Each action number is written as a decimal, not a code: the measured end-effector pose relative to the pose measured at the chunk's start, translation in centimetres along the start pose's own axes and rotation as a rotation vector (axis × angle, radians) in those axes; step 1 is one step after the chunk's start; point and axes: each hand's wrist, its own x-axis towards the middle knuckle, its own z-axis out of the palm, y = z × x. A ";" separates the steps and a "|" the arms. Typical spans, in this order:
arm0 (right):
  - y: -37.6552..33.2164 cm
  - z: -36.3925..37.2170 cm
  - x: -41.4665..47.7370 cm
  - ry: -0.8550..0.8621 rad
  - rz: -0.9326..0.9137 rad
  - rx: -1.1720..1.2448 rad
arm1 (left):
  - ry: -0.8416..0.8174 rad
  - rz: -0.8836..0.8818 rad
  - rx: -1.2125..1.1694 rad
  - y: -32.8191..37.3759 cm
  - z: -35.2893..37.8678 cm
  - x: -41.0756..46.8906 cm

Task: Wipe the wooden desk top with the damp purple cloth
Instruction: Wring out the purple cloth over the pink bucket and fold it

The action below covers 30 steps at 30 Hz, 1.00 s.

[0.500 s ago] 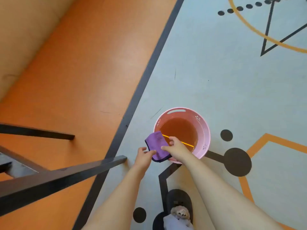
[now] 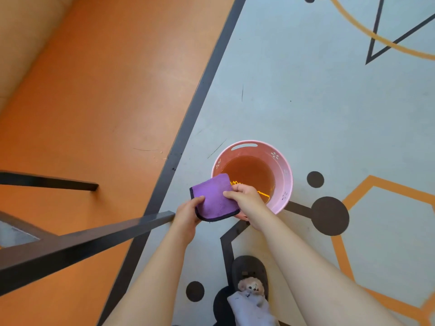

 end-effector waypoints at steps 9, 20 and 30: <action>-6.6 -1.0 -14.3 0.155 -0.154 0.077 | 0.034 0.461 0.284 6.3 -0.1 -18.5; -18.4 -2.2 -38.1 0.134 -0.396 -0.328 | -0.108 0.670 0.602 12.9 -1.3 -43.8; -24.3 2.3 -48.4 0.159 -0.745 -0.869 | -0.029 0.837 0.661 17.2 -7.1 -55.3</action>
